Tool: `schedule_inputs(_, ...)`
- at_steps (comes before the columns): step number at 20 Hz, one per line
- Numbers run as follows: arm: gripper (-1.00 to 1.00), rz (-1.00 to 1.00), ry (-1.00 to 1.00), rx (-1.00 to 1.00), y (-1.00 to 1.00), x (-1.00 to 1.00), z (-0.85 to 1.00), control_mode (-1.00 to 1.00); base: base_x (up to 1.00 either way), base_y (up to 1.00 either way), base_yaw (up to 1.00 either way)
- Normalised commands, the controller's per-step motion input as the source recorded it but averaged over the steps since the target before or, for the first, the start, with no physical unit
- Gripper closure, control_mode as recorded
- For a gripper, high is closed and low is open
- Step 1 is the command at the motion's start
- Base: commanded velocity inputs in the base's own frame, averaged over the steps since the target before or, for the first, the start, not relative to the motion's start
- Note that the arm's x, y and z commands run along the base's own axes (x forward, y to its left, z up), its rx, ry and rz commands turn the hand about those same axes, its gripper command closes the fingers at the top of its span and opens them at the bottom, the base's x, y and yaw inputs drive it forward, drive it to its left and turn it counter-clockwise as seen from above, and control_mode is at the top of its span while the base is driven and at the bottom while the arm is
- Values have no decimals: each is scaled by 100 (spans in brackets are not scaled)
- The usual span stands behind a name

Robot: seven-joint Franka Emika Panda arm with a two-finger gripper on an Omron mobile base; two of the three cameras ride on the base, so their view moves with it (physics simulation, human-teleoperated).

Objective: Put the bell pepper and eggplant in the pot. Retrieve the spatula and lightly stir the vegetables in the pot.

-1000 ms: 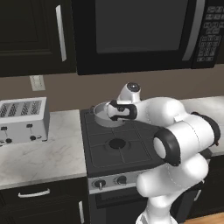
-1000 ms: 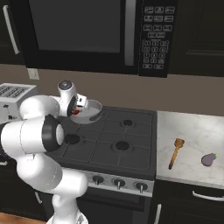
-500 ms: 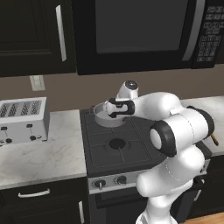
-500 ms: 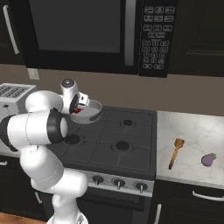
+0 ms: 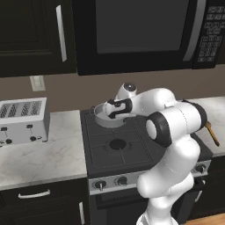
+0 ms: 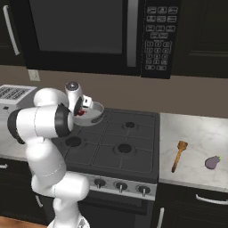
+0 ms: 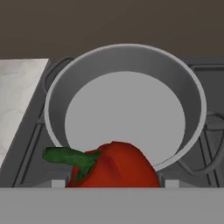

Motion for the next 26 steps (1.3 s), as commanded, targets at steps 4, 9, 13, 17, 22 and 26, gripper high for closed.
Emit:
schedule_inputs(4,100,0,2,0,1,15,-29,-100,0,0,0)
schedule_inputs(9,100,0,3,0,0,9,-15,-100,0,0,0)
schedule_inputs(13,100,0,2,0,0,5,-1,-100,0,0,0)
schedule_inputs(17,100,0,3,0,0,13,0,-100,0,0,0)
schedule_inputs(22,100,0,0,0,3,29,-11,-100,0,0,0)
schedule_inputs(26,100,0,0,0,0,26,-3,-100,0,0,0)
